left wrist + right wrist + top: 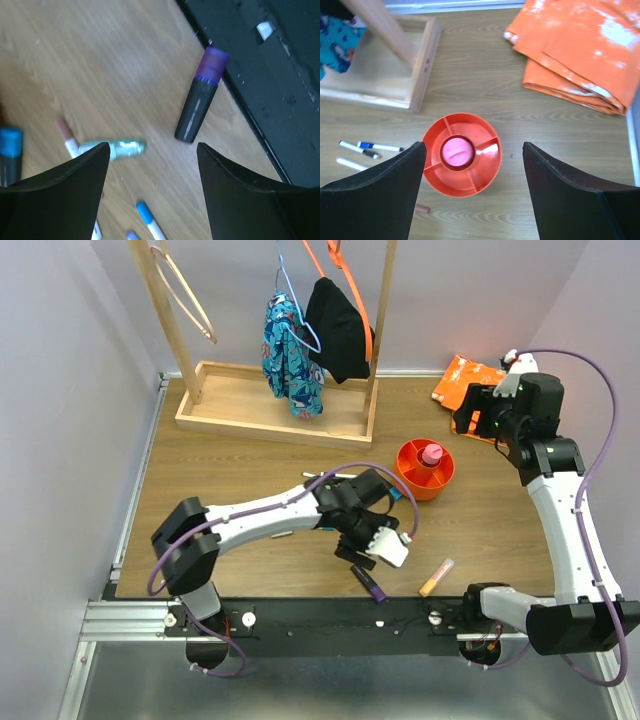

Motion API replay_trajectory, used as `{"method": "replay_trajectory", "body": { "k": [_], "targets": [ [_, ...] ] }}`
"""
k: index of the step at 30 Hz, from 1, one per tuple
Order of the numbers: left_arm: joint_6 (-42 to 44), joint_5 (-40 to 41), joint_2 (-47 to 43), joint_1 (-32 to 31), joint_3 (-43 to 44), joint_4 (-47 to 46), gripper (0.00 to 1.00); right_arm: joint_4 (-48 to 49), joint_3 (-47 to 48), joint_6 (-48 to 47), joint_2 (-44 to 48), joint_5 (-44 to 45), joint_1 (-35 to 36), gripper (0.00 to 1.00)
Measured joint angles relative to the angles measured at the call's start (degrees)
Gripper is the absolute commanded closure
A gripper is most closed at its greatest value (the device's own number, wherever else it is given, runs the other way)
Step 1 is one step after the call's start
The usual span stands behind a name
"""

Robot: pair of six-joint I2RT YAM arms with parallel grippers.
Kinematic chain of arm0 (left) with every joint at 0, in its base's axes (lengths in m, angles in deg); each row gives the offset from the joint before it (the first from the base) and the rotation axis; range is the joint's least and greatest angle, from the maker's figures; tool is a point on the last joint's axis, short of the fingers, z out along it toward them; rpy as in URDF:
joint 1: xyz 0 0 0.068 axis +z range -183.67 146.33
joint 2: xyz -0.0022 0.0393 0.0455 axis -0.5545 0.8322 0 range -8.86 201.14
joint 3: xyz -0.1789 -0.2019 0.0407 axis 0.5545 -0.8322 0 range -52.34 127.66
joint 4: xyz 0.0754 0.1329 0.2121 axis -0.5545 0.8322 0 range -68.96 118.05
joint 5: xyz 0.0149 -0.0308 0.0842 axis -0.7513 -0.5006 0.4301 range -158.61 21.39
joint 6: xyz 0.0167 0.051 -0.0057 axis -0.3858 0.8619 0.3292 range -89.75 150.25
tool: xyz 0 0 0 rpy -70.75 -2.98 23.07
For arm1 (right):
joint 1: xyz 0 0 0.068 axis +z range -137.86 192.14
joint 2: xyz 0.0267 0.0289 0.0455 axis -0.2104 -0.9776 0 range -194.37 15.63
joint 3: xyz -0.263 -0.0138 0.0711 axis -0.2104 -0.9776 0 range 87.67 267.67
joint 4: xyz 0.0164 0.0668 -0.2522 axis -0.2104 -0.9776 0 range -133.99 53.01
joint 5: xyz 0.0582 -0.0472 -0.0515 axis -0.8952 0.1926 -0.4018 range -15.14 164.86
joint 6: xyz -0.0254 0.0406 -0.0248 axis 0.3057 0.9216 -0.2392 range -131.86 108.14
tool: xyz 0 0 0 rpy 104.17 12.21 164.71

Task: Sort the stationery into containers
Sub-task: Pick up the pen from the center of the board.

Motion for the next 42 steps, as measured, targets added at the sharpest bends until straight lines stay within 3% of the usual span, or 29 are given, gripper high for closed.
{"method": "replay_trajectory", "body": {
  "k": [11, 19, 25, 32, 35, 39, 42],
  "targets": [
    [0.72, 0.13, 12.92, -7.56, 6.80, 4.00, 0.33, -0.07, 0.04, 0.94, 0.61, 1.57, -1.51, 0.14],
    [-0.17, 2.01, 14.21, -8.76, 5.38, 3.08, 0.34, 0.35, -0.85, 1.64, 4.13, 1.07, -1.51, 0.14],
    [-1.66, 4.24, 14.12, -10.45, -0.68, -1.49, 0.35, 0.72, -2.27, 1.99, 4.42, 0.92, -1.51, 0.14],
    [-5.11, 6.23, 14.16, -12.33, -1.38, -7.34, 0.38, 0.83, -3.61, 2.10, 4.48, 0.70, -1.51, 0.14],
    [-6.69, 6.54, 14.56, -12.57, -0.98, -7.82, 0.51, 0.98, -4.13, 2.29, 4.81, 0.46, -1.53, 0.14],
    [-7.72, 6.62, 15.39, -13.07, 0.00, -8.24, 0.78, 1.18, -4.85, 2.49, 5.55, 0.20, -1.60, 0.14],
    [-8.24, 6.58, 15.45, -13.20, 0.11, -8.17, 0.84, 1.20, -5.09, 2.49, 6.12, 0.02, -1.60, 0.14]
  ]
}}
